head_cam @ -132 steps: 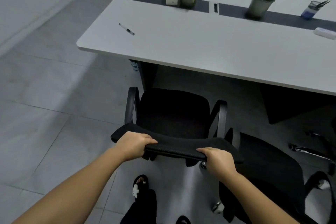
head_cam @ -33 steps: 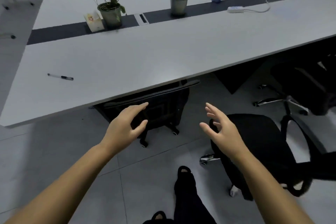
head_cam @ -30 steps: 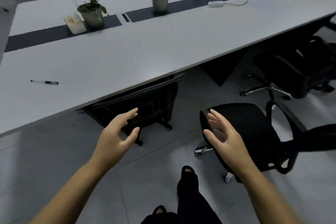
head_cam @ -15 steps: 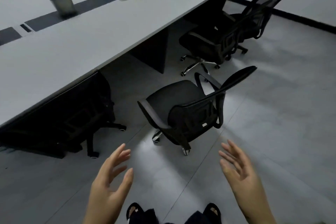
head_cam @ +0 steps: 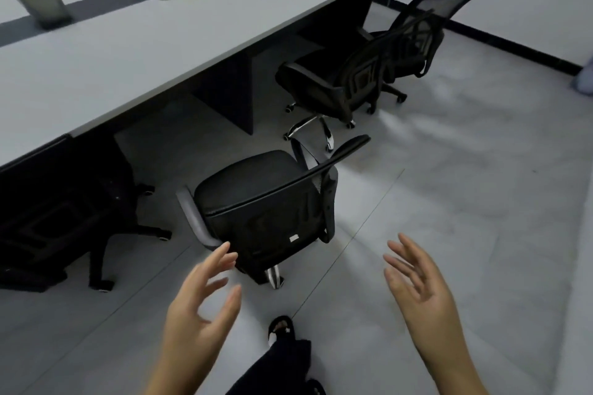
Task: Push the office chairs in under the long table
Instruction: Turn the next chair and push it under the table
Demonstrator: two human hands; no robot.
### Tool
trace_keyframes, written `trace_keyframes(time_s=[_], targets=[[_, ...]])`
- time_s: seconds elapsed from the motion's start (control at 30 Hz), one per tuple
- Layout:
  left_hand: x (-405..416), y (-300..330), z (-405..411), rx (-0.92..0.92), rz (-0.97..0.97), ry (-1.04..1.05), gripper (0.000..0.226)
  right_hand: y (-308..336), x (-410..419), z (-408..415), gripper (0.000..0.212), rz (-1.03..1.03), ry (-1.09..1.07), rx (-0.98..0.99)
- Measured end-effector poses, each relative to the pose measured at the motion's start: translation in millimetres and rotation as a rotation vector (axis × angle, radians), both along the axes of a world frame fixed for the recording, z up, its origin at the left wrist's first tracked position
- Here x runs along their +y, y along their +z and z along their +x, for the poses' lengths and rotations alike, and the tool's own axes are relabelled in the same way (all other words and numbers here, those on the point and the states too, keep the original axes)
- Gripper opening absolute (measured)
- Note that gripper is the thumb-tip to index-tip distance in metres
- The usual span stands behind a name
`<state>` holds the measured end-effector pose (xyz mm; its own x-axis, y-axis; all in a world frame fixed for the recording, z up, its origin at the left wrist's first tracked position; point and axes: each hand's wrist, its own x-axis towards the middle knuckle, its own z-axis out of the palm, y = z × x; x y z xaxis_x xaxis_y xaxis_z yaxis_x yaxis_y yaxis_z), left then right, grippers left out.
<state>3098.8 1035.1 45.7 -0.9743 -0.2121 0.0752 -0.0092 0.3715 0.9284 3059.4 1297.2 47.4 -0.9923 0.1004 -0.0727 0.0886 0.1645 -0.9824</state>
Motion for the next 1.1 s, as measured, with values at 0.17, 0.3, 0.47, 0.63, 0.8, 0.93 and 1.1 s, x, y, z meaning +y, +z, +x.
trace_keyframes(time_s=[0.17,0.3,0.47,0.63,0.8,0.93,1.1], targets=[[14,-7,-62,0.022,-0.047,0.051,0.052,-2,13,-73,0.042,0.041,0.057,0.01],[17,-4,-106,0.012,-0.095,0.077,0.059,1,17,-132,0.043,0.057,0.093,0.009],[14,-14,-136,-0.063,-0.181,0.165,0.07,-6,18,-201,0.044,0.126,0.194,0.017],[24,-36,-154,-0.177,-0.272,0.254,0.063,-25,22,-273,0.056,0.478,0.585,0.041],[40,-63,-182,-0.359,-0.717,0.154,0.052,-74,21,-344,0.056,1.019,1.072,0.293],[43,-80,-210,-0.431,-0.941,0.228,0.039,-93,10,-384,0.047,1.069,1.163,0.474],[45,-86,-241,-0.497,-0.964,0.234,0.045,-93,6,-425,0.047,1.049,1.196,0.527]])
